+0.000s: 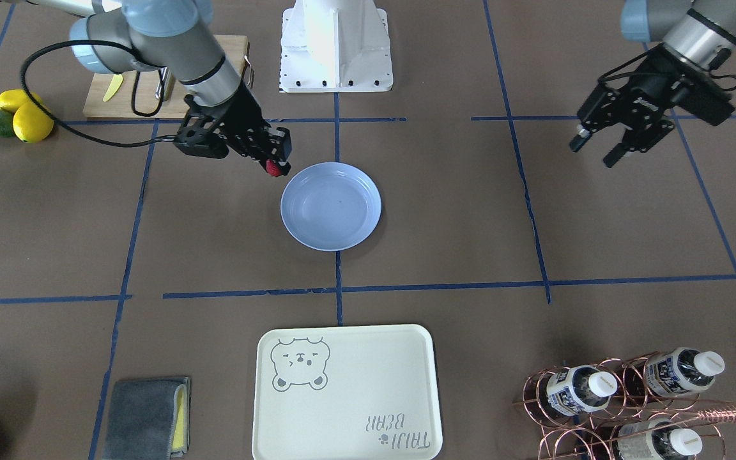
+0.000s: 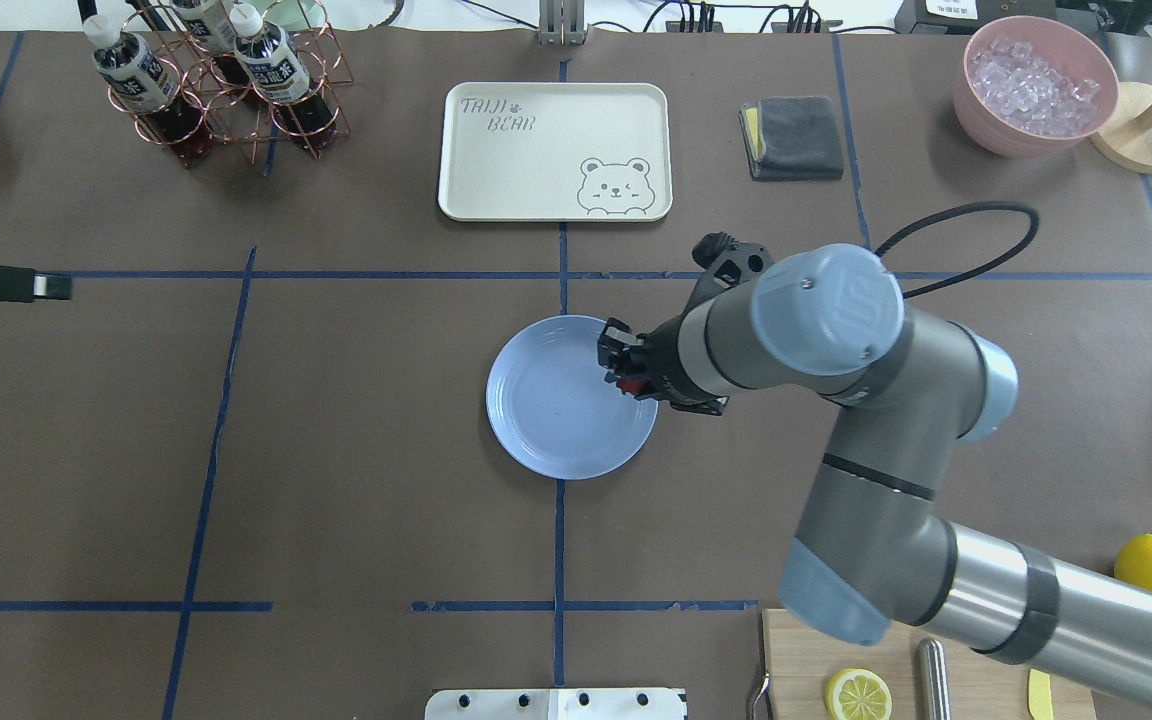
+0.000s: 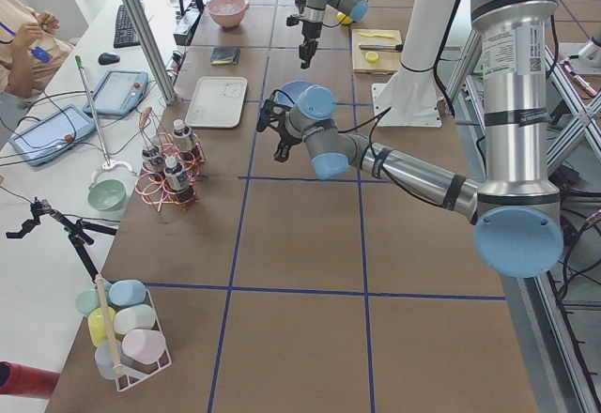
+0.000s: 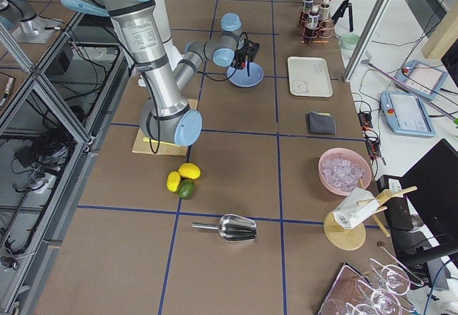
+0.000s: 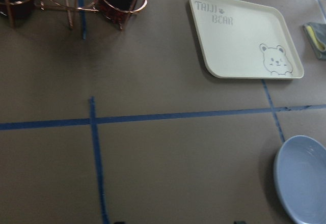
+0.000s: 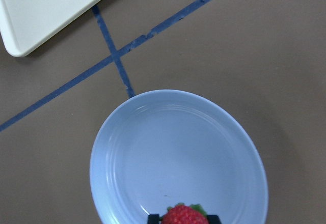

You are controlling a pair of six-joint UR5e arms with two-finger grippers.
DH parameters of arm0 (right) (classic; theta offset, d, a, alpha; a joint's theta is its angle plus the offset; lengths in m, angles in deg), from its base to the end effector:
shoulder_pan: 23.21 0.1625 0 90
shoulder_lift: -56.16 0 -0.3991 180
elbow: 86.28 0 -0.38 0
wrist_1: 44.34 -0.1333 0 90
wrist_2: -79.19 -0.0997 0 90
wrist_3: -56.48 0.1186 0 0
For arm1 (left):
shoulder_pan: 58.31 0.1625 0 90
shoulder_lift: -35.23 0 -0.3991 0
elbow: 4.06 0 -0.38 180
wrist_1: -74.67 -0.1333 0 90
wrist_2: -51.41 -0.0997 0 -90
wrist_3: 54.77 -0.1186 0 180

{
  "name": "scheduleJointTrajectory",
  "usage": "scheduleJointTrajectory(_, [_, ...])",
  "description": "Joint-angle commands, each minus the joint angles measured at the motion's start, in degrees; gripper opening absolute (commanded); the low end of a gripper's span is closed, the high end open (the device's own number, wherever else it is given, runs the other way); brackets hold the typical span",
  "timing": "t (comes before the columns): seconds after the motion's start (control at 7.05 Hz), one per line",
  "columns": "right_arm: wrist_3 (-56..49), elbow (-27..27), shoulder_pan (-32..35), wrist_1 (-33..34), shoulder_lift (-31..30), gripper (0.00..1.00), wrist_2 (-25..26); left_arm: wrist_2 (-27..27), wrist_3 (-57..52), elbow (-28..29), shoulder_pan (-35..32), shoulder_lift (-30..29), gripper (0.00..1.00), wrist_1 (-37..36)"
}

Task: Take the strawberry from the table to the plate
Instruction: 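Carry the strawberry with the right gripper over the plate while the left arm withdraws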

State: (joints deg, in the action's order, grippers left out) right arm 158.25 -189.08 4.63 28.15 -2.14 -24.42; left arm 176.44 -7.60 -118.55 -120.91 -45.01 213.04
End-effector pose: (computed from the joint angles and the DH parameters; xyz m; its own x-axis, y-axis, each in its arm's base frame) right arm -0.5073 -0.3871 0.2018 0.3512 0.4097 0.8419 -0.3491 0.8916 -0.2882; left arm 0.1407 -0.4132 0.4142 0.4868 0.2706 -0.8306 0.2188 0.8827 0.4158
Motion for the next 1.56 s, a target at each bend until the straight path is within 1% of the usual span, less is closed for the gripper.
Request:
scheduleJointTrajectory(0.0, [1.77, 10.47, -3.13, 0.46, 7.31, 0.0, 4.55, 5.81, -9.28, 0.4, -7.43, 3.6, 0.77, 0.06])
scheduleJointTrajectory(0.14, [1.77, 11.99, -3.66, 0.55, 8.11, 0.0, 6.74, 6.02, -9.37, 0.23, -8.93, 4.21, 0.77, 0.06])
scheduleJointTrajectory(0.28, [1.68, 13.14, -3.67, 0.55, 8.38, 0.0, 6.85, 6.02, -9.37, 0.31, -9.03, 4.13, 0.79, 0.06])
scheduleJointTrajectory(0.43, [1.51, 15.76, -3.84, 0.64, 9.42, 0.0, 6.85, 6.02, -9.29, 0.49, -9.03, 4.04, 0.8, 0.06])
scheduleJointTrajectory(1.14, [1.15, 17.89, -4.64, 0.99, 9.35, 0.0, 6.85, 6.02, -9.29, 0.05, -9.03, 3.78, 0.81, 0.06])
scheduleJointTrajectory(1.28, [1.15, 17.89, -4.64, 1.16, 9.43, 0.72, 6.85, 6.02, -9.29, 0.14, -9.03, 3.69, 0.81, 0.06])
scheduleJointTrajectory(1.42, [1.15, 17.89, -4.55, 1.69, 9.87, 1.0, 6.85, 6.02, -9.29, 0.22, -9.03, 3.69, 0.81, 0.06])
